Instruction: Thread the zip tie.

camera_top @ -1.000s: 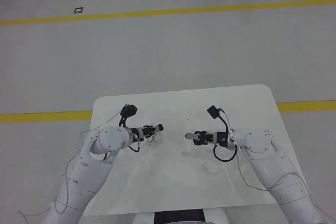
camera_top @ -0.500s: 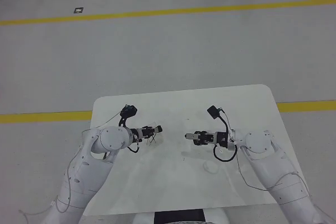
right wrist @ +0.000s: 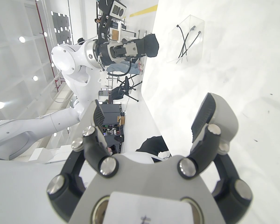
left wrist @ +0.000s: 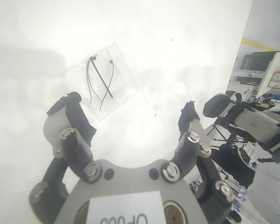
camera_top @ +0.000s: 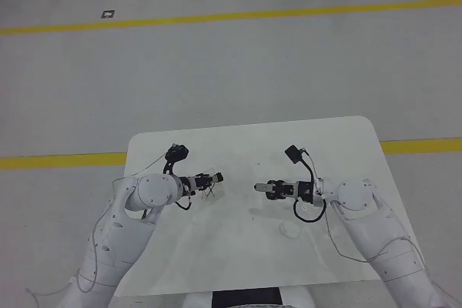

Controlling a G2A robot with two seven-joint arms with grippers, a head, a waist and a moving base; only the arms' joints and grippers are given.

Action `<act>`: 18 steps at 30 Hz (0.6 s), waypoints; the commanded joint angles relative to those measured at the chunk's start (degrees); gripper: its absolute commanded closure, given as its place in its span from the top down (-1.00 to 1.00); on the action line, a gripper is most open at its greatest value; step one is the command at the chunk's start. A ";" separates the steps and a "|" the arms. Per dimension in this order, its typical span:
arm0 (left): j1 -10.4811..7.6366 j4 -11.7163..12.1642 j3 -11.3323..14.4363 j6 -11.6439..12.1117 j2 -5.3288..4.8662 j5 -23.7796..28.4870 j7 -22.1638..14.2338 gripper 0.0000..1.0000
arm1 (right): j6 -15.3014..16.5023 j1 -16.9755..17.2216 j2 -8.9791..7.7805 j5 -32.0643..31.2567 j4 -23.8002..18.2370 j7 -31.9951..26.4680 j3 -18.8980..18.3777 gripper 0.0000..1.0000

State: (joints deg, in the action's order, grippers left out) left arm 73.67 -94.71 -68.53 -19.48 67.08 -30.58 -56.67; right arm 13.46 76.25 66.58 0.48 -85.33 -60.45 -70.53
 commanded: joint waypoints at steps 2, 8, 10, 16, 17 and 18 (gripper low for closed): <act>0.00 0.00 0.00 0.00 0.00 -0.04 -0.01 1.00 | 0.00 0.00 0.00 0.02 0.00 -0.01 0.00 1.00; -1.99 -0.09 1.77 0.00 0.52 -0.34 1.90 1.00 | 0.00 0.00 0.00 0.02 0.00 -0.01 0.00 1.00; -3.14 1.04 2.29 0.00 1.02 -0.24 1.91 1.00 | 0.00 0.00 0.00 0.02 0.00 -0.01 0.00 1.00; -7.28 5.15 2.66 0.00 3.27 -4.65 -5.73 1.00 | 0.00 0.00 0.00 0.02 0.00 -0.01 0.00 1.00; -7.67 5.77 2.38 0.00 3.81 -5.81 -7.00 1.00 | 0.00 0.00 0.00 0.02 0.00 -0.01 0.00 1.00; -8.11 6.45 2.13 0.00 4.58 -7.99 -9.29 1.00 | 0.00 0.00 0.00 0.02 0.00 -0.01 0.00 1.00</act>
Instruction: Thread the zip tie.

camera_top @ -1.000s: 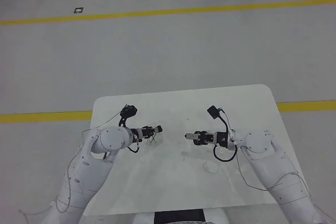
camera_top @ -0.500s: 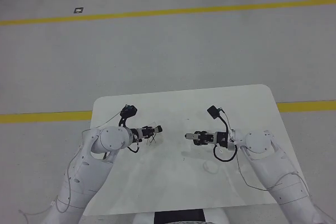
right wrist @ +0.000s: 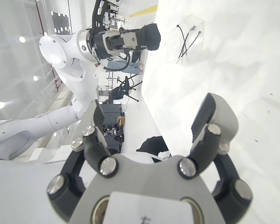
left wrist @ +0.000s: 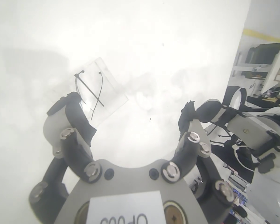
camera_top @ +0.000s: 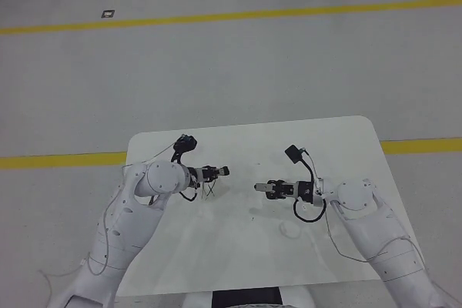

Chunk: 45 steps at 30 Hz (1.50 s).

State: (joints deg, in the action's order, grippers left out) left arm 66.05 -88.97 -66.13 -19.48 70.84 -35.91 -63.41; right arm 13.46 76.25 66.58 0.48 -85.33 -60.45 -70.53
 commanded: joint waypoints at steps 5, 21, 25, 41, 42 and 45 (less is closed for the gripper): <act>3.43 -4.27 -4.24 0.00 4.54 -11.15 -9.69 1.00 | 0.00 0.00 0.00 0.02 0.00 -0.01 0.00 1.00; 5.47 -7.02 -5.14 0.00 5.25 -13.48 -11.60 1.00 | 0.00 0.00 0.00 0.02 0.00 -0.01 0.00 1.00; 5.47 -7.02 -5.14 0.00 5.25 -13.48 -11.60 1.00 | 0.00 0.00 0.00 0.02 0.00 -0.01 0.00 1.00; 4.47 -5.12 -7.08 0.00 11.70 -32.95 -16.23 1.00 | 0.00 0.00 0.00 0.02 0.00 -0.01 0.00 1.00; 4.19 -4.55 -7.17 0.00 12.29 -33.92 -16.23 1.00 | 0.00 0.00 0.00 0.02 0.00 -0.01 0.00 1.00; 3.37 -2.26 -7.65 0.00 14.32 -35.25 -16.23 1.00 | 0.00 0.00 0.00 0.02 0.00 -0.01 0.00 1.00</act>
State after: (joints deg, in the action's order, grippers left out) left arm 69.82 -92.32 -73.54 -19.48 84.34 -70.65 -79.64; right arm 13.46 76.25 66.58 0.48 -85.33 -60.45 -70.53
